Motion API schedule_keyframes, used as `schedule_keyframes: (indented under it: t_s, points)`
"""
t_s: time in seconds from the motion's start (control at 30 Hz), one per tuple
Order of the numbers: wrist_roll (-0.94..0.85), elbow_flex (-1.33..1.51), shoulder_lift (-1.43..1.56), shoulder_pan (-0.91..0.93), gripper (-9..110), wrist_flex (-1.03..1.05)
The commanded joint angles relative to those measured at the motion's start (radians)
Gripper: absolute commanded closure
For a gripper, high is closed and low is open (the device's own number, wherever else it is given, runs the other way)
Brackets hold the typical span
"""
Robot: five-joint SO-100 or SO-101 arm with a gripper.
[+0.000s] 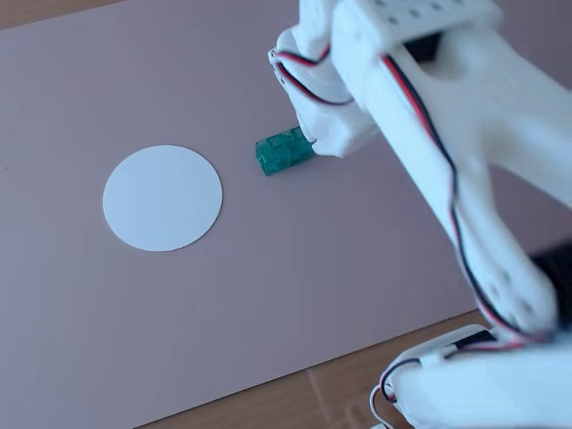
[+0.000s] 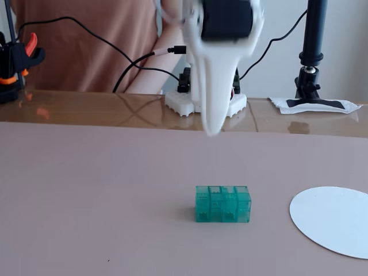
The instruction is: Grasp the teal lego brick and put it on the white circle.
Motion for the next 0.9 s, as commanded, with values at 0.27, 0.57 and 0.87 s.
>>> schedule_keyframes:
  t_s: [0.27, 0.57, 0.87]
  points:
    - [-0.080, -0.199, -0.288, -0.046, 77, 0.061]
    - [-0.086, -0.333, -0.437, -0.029, 78, 0.061]
    - [-0.121, -0.405, -0.606, -0.003, 99, 0.104]
